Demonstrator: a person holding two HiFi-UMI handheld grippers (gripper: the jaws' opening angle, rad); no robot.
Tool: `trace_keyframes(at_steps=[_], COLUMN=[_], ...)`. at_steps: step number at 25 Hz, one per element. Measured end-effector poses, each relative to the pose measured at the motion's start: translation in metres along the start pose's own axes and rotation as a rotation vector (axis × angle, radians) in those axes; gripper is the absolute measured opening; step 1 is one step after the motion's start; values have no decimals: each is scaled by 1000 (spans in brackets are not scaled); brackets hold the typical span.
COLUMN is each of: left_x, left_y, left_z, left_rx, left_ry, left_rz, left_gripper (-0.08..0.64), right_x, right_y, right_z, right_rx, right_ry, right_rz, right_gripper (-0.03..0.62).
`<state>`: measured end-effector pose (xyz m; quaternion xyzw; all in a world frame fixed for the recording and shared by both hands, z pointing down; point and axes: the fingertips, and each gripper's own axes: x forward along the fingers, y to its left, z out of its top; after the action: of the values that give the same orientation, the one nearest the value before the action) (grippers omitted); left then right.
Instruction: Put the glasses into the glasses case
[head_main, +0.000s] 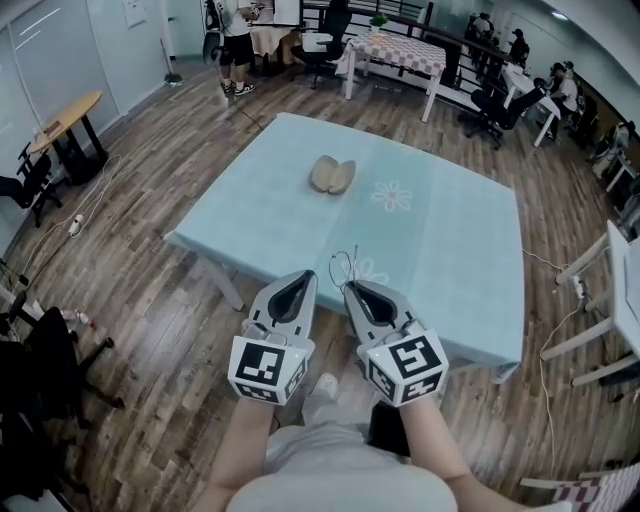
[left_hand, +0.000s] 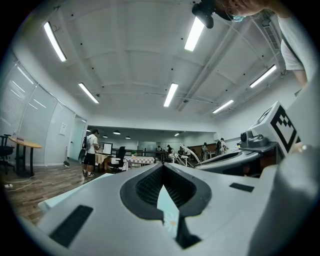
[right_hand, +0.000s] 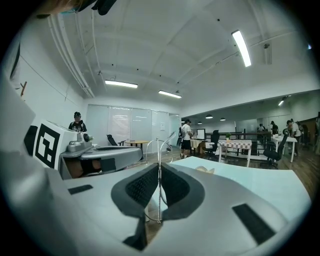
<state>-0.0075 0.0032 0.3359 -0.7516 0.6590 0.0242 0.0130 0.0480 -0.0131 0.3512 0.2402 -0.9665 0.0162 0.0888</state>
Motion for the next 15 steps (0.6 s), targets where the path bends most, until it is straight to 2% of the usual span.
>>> trace_keyframes(at_steps=[15], left_x=[108], left_y=[56], left_z=[-18], left_rx=[11], left_ry=[29], left_rz=[-35], left_gripper=[8], right_x=[94], right_y=[-83], right_z=[7], right_rx=[20], right_ry=[1], right_rz=[-19], right_gripper=[20])
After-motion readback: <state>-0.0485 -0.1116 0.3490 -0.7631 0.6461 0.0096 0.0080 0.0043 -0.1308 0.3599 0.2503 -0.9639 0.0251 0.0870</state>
